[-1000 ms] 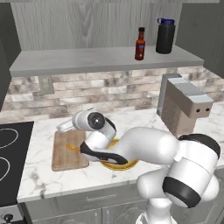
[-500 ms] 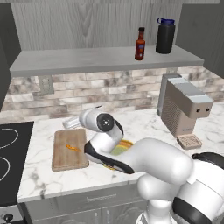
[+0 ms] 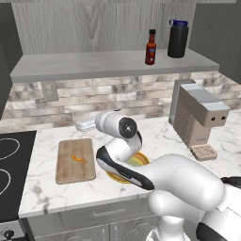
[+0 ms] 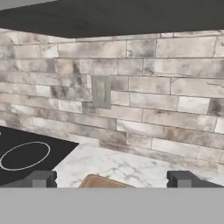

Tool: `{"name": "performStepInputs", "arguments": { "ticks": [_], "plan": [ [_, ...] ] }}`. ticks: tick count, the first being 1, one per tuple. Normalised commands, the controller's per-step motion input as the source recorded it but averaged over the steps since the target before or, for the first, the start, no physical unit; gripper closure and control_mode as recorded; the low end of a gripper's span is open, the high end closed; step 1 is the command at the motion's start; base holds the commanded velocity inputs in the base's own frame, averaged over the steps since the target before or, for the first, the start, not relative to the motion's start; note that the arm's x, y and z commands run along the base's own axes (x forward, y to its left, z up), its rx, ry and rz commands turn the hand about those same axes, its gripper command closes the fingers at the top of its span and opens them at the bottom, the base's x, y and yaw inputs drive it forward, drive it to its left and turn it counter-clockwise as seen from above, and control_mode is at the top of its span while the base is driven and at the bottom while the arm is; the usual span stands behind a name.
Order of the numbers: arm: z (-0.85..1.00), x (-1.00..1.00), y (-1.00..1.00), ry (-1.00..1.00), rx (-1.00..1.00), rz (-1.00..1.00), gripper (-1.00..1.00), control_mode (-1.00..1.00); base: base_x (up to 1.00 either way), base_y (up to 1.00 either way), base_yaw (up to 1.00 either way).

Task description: Pick the shrimp from the plate and place it on the cutting board. Then pick the condiment bottle from the cabinet and place it next to the cutting board.

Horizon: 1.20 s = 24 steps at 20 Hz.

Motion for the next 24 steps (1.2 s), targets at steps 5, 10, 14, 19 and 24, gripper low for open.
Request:
{"name": "performStepInputs", "arguments": {
  "ticks": [5, 10, 14, 19, 24],
  "plan": [
    [0.14, -0.11, -0.34, 0.00, 0.19, 0.00, -1.00, -1.00, 0.00, 0.00, 0.00],
    [0.00, -0.15, -0.41, 0.03, 0.27, -0.01, -1.00, -1.00, 0.00, 0.00, 0.00],
    [0.00, -0.17, -0.34, 0.10, 0.32, -0.01, -1.00, -1.00, 0.00, 0.00, 0.00],
    [-0.03, -0.05, -0.23, 0.17, 0.38, 0.00, -1.00, -1.00, 0.00, 0.00, 0.00],
    [-0.02, 0.00, -0.14, 0.21, 0.42, 0.00, -1.00, -1.00, 0.00, 0.00, 0.00]
  ]
}}
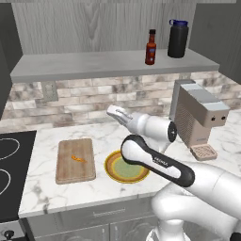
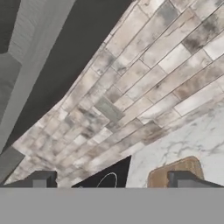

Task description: Pick the shrimp from the plate and place it on the cutting board. Then pick the condiment bottle from the cabinet and place it next to the cutting board.

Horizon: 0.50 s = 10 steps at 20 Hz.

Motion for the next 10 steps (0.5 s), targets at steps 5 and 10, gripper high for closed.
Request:
{"name": "performStepInputs", "arguments": {
  "ticks": [5, 10],
  "plan": [
    [0.00, -0.01, -0.02, 0.23, 0.42, 0.00, -1.00, -1.00, 0.00, 0.00, 0.00],
    [-0.05, -0.05, 0.00, 0.27, 0.43, 0.00, -1.00, -1.00, 0.00, 0.00, 0.00]
  ]
}}
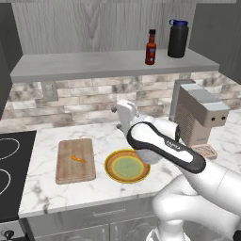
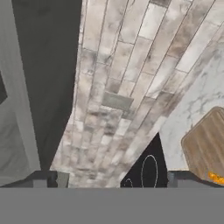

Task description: Pick the shrimp from the plate and place it on the cutting board. Then pick the condiment bottle from the cabinet and place it next to the cutting board.

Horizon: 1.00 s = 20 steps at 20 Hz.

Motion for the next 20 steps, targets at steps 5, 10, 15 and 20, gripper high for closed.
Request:
{"name": "performStepInputs", "arguments": {
  "ticks": [5, 10, 15, 20],
  "plan": [
    [-0.10, -0.10, 0.00, 0.27, 0.43, 0.00, -1.00, -1.00, 0.00, 0.00, 0.00],
    [-0.02, -0.11, 0.00, 0.24, 0.40, 0.00, -1.00, -1.00, 0.00, 0.00, 0.00],
    [0.00, -0.06, -0.03, 0.22, 0.40, 0.00, -1.00, -1.00, 0.00, 0.00, 0.00],
    [0.03, 0.03, -0.20, 0.23, 0.44, 0.00, -1.00, -1.00, 0.00, 0.00, 0.00]
  ]
}}
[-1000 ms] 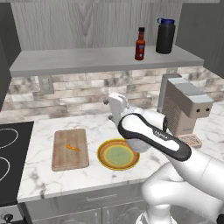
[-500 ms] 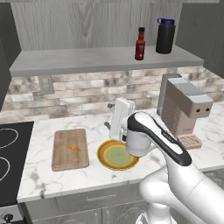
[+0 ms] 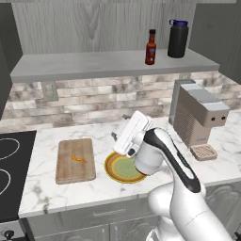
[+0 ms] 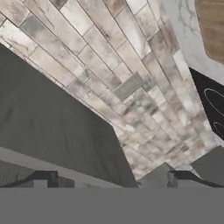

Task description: Pick the shrimp from the plate and place it on the cutting board. Then pick the condiment bottle from the cabinet and place it next to the cutting board.

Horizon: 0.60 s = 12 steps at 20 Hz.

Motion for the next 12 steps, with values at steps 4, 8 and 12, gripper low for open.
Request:
{"name": "performStepInputs", "arguments": {
  "ticks": [4, 8, 12],
  "plan": [
    [0.17, 0.18, -0.45, 0.10, 0.45, -0.01, -1.00, -1.00, 0.00, 0.00, 0.00],
    [0.26, 0.10, -0.46, 0.12, 0.42, 0.00, -1.00, -1.00, 0.00, 0.00, 0.00],
    [0.50, 0.00, -0.41, 0.09, 0.34, 0.00, -1.00, -1.00, 0.00, 0.00, 0.00]
  ]
}}
